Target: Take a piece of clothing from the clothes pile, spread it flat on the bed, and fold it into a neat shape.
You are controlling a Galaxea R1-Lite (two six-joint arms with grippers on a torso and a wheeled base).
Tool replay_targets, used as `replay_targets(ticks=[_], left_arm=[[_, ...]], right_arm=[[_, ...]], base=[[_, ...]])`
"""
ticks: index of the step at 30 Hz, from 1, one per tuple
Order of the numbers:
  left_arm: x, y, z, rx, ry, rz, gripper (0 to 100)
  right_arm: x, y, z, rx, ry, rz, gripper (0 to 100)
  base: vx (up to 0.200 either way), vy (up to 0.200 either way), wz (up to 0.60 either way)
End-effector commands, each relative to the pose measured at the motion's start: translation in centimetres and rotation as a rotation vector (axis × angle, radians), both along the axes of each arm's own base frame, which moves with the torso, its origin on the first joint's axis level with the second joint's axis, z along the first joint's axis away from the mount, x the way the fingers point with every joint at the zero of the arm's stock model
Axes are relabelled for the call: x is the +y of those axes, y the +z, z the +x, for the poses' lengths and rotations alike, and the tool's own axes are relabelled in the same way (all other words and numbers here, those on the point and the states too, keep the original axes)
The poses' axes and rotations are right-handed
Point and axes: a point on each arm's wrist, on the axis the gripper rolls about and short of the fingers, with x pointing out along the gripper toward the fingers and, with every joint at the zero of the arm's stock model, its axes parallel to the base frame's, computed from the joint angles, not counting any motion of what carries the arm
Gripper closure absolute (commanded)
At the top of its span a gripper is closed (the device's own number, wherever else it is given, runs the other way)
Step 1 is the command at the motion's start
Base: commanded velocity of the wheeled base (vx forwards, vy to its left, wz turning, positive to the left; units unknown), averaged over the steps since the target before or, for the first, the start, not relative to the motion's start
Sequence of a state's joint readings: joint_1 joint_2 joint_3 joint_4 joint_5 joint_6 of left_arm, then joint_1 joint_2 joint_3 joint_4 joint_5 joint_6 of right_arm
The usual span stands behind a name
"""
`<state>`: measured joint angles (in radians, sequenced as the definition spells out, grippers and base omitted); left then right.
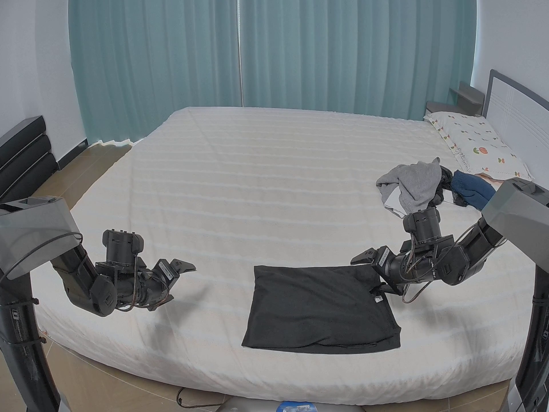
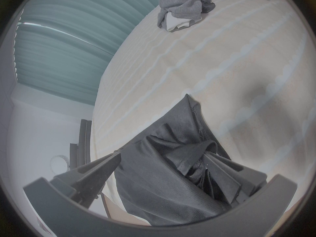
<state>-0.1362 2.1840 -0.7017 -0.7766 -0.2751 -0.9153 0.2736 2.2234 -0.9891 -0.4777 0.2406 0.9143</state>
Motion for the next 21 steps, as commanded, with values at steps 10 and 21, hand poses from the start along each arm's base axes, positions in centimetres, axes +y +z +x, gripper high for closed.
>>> replay_targets(ticks=[10,21], left_arm=[[-10.6,-0.5,2.2,-0.097,-0.247,-0.012,0],[-15.1,-3.1,5.7,-0.1,-0.242,0.149,0]], right_arm=[[-1.6,-0.1,0.0,0.053,-0.116,0.071,0],[-2.2,-0.6,-0.4,0.022,-0.122,0.093,0]], base=[[0.0,0.0,0.0],[0.0,0.0,0.0]])
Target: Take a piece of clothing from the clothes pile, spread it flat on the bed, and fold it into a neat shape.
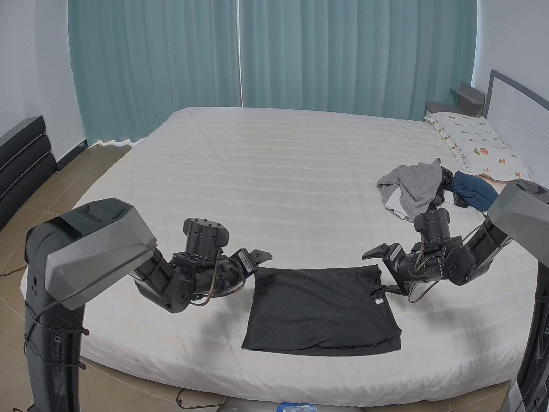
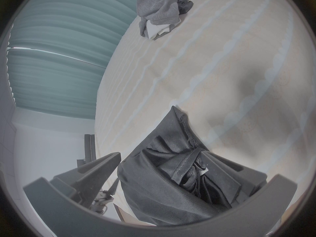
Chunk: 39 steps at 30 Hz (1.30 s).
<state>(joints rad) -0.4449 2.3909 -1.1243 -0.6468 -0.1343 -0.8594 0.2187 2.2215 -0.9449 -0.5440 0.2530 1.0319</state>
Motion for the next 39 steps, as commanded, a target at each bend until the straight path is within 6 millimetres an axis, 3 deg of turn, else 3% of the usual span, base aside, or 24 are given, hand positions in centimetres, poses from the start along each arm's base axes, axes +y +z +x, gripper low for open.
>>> replay_targets(ticks=[1,6,7,11,20,30,39], left_arm=[[-1.7,-2.1,1.1,0.024,0.0,0.057,0],[-2.4,-2.3,1.7,0.009,-0.006,0.051,0],[-2.5,-2.4,1.7,0.011,-0.003,0.054,100],[-2.4,-2.4,1.8,0.001,0.02,0.063,100],[-1.3,-2.1,2.0,-0.028,0.188,0.132,100],[-0.1,-1.9,1.9,-0.014,0.203,0.126,100],[-0.4,-2.3,1.6,-0.001,0.188,0.13,100]], right_arm=[[0.0,-0.3,-0.5,-0.007,0.002,0.004,0],[0.2,-0.3,-0.4,-0.025,0.007,0.006,0],[0.2,-0.3,-0.5,-0.026,0.007,0.006,0],[0.3,-0.2,-0.5,-0.034,0.011,0.004,0],[2.5,0.4,-1.2,-0.056,0.075,-0.007,0],[4.1,-0.3,-1.6,-0.091,0.141,-0.023,0],[4.8,-1.1,-0.7,-0.089,0.144,-0.016,0]], base=[[0.0,0.0,0.0],[0.0,0.0,0.0],[0.0,0.0,0.0],[0.0,0.0,0.0],[0.0,0.0,0.0],[0.0,0.0,0.0],[0.0,0.0,0.0]])
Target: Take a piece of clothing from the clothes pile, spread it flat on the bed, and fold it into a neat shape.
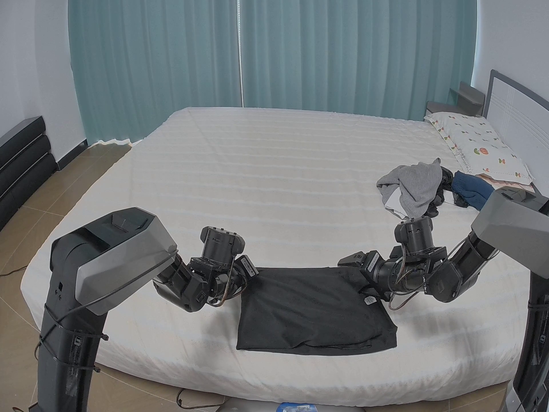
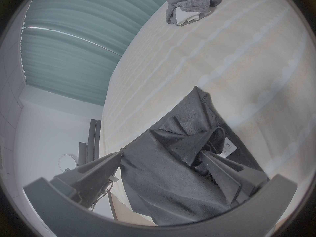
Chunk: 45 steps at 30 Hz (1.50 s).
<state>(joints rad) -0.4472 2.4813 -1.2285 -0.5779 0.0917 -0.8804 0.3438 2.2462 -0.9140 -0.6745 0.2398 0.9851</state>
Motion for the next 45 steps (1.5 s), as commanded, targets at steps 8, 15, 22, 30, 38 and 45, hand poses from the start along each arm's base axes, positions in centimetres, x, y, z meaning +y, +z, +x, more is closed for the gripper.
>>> replay_targets(ticks=[8,15,22,30,38,45], left_arm=[[0.0,-0.1,0.0,0.004,-0.004,-0.002,100],[0.1,-0.1,0.0,0.006,-0.001,-0.002,100],[0.2,-0.1,0.0,0.007,-0.001,-0.001,100],[0.1,-0.2,0.1,0.01,-0.002,0.0,100],[0.2,-0.2,0.1,0.01,-0.001,0.001,100],[0.2,-0.3,0.1,0.015,-0.012,-0.006,100]], right_arm=[[-0.1,-1.5,1.2,0.001,-0.065,-0.046,100],[-1.9,-1.7,1.8,0.001,-0.126,-0.059,100],[-3.5,-1.5,2.5,-0.005,-0.17,-0.054,100],[-4.2,-1.1,2.3,0.0,-0.182,-0.041,100],[-4.2,-0.9,2.2,-0.003,-0.182,-0.04,100],[-4.6,-0.4,2.2,-0.058,-0.191,-0.022,100]], base=[[0.0,0.0,0.0],[0.0,0.0,0.0],[0.0,0.0,0.0],[0.0,0.0,0.0],[0.0,0.0,0.0],[0.0,0.0,0.0]])
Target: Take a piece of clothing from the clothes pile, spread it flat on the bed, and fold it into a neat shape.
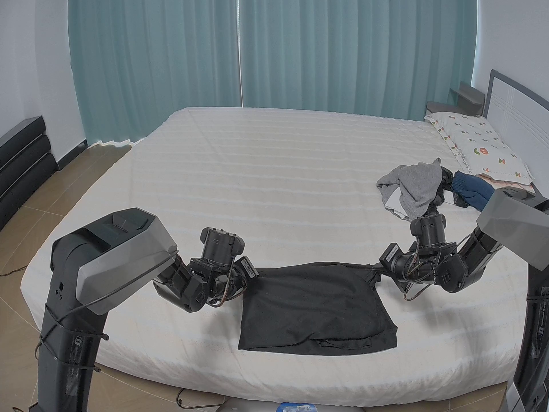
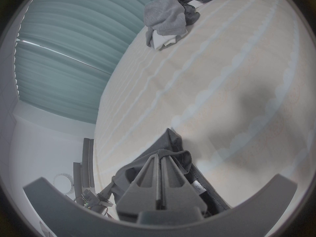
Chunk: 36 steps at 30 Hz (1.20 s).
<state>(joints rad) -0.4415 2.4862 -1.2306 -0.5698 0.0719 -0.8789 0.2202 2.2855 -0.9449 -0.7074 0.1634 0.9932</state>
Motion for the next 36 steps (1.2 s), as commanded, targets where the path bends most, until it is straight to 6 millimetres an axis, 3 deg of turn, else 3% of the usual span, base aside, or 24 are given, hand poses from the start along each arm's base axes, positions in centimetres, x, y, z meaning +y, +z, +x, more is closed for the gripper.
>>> replay_targets(ticks=[1,14,15,20,25,36], left_arm=[[0.0,0.0,0.0,0.001,0.0,0.001,100],[0.0,-0.1,0.0,0.003,-0.002,0.002,100],[0.0,-0.1,0.0,0.003,-0.002,0.002,100],[0.0,-0.1,0.0,0.003,-0.002,0.002,100],[0.0,-0.1,0.0,0.003,-0.002,0.002,100],[0.0,-0.2,0.0,0.005,-0.003,0.004,100]], right_arm=[[-0.1,0.3,-0.2,-0.032,-0.001,0.008,100],[0.2,-0.4,-1.0,-0.077,0.018,0.009,100],[0.2,-0.4,-1.0,-0.078,0.019,0.01,0],[-0.3,0.2,-1.8,-0.068,0.048,0.03,0],[-1.7,0.9,-5.5,-0.047,0.201,-0.014,0],[-0.7,-0.5,-8.3,0.01,0.332,-0.069,0]], base=[[0.0,0.0,0.0],[0.0,0.0,0.0],[0.0,0.0,0.0],[0.0,0.0,0.0],[0.0,0.0,0.0],[0.0,0.0,0.0]])
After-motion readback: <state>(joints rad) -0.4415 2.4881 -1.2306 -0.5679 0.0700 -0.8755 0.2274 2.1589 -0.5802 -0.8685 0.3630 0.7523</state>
